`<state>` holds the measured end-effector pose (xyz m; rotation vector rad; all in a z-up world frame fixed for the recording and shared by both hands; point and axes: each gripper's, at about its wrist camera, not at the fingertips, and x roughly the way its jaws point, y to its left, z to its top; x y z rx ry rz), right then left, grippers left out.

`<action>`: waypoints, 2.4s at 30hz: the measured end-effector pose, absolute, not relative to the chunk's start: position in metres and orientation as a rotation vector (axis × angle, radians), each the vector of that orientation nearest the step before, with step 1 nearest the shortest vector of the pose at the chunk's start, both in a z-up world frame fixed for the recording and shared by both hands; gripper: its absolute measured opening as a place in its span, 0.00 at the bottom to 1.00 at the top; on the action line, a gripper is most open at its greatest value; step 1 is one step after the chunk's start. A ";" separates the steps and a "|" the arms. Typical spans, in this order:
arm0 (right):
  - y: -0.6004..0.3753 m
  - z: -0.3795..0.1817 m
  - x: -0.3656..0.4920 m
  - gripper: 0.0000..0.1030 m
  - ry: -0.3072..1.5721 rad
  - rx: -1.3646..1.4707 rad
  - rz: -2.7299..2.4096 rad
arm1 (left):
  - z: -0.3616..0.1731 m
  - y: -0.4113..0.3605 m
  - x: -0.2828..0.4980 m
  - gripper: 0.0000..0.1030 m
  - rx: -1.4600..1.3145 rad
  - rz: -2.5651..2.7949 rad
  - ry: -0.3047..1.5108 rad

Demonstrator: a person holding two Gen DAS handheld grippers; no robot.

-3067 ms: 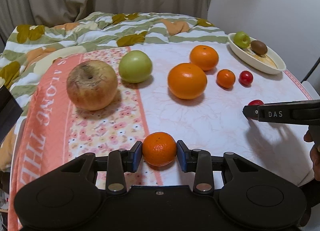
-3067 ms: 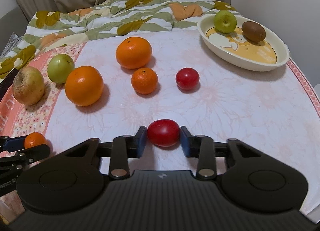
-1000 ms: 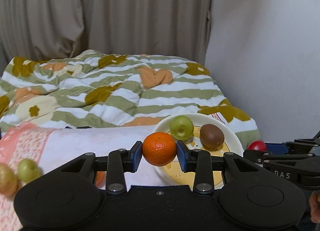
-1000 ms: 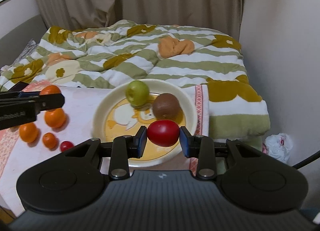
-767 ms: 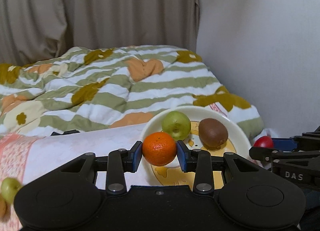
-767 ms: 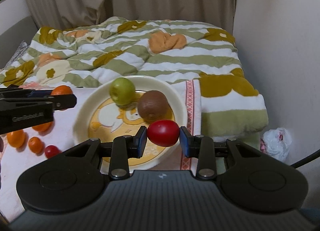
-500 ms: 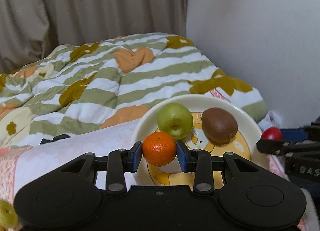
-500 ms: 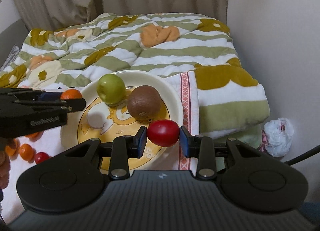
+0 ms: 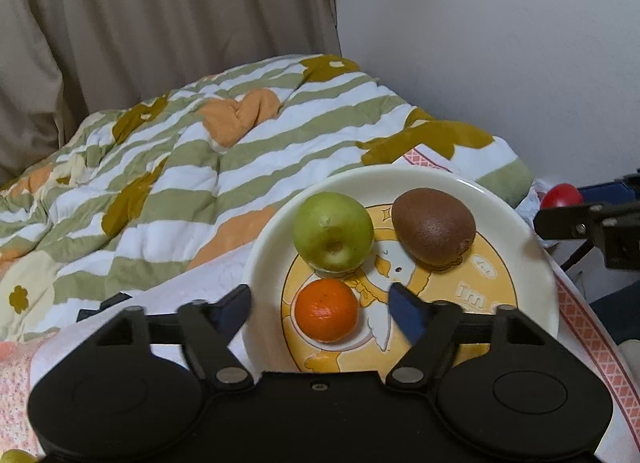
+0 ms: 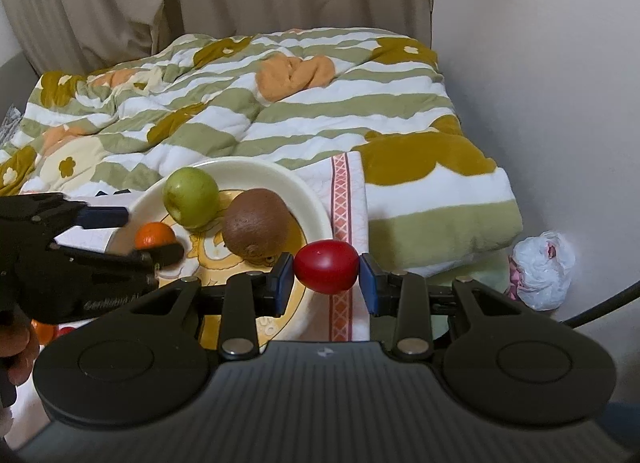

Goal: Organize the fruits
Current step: 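Carry the tangerine and red tomato into the white bowl and release both, then withdraw both tools from the bowl back over the table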

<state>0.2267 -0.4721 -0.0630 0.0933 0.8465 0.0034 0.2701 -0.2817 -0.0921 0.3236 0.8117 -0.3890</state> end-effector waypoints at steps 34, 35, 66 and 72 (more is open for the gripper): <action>-0.417 -0.100 0.241 0.73 0.851 -0.082 0.256 | -0.053 -0.222 0.209 1.00 0.121 -0.216 0.800; -0.416 -0.097 0.238 0.93 0.836 -0.086 0.251 | -0.052 -0.221 0.208 1.00 0.120 -0.212 0.799; -0.403 -0.003 0.125 1.00 0.699 -0.082 0.240 | 0.024 -0.166 0.079 1.00 0.003 -0.009 0.587; -0.382 0.013 0.109 1.00 0.673 -0.075 0.274 | 0.037 -0.133 0.055 1.00 0.006 0.083 0.557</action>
